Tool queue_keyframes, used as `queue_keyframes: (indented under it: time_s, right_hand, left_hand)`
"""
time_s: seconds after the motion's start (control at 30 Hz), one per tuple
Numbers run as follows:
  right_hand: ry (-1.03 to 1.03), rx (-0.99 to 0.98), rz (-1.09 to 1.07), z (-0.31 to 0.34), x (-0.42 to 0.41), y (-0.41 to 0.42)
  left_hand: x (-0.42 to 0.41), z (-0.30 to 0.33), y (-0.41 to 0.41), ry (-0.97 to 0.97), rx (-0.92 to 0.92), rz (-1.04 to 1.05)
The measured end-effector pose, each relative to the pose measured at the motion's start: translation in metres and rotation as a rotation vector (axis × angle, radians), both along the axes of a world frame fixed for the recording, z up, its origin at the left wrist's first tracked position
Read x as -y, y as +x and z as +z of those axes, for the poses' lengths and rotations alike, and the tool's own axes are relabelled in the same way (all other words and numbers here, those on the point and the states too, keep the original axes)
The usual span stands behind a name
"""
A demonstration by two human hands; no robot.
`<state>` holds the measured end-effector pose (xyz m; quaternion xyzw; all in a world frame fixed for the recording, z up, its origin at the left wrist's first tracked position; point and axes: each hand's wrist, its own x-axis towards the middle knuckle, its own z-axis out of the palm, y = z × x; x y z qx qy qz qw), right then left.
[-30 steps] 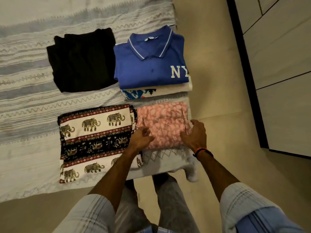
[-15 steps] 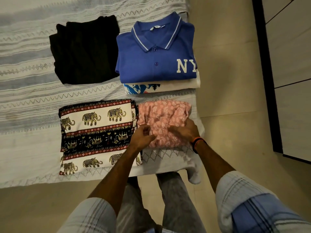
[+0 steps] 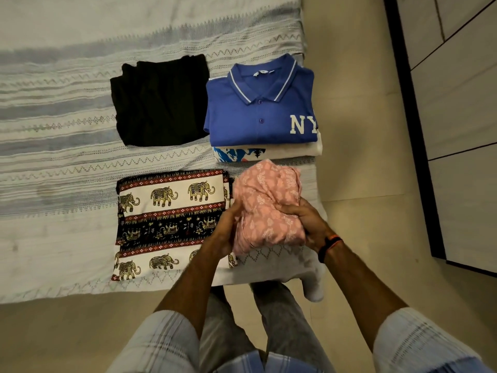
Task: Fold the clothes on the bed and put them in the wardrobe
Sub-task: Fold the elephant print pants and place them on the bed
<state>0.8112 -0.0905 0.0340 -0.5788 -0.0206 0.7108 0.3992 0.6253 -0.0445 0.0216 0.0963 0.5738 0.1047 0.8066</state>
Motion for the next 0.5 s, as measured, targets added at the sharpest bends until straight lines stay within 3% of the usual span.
queue_keyframes:
  time_s: [0.13,0.33,0.5]
  right_hand:
    - [0.043,-0.013,0.03,0.013,-0.004,-0.023]
    - [0.023,0.306,0.258,0.005,-0.007,-0.081]
    - [0.017,0.432,0.345,-0.007,-0.012,-0.146]
  left_hand:
    - [0.0,0.011,-0.035,-0.023,0.107,0.131]
    - [-0.008,0.016,-0.114,0.163,-0.28,0.055]
    - [-0.008,0.01,-0.176,0.248,-0.377,-0.009]
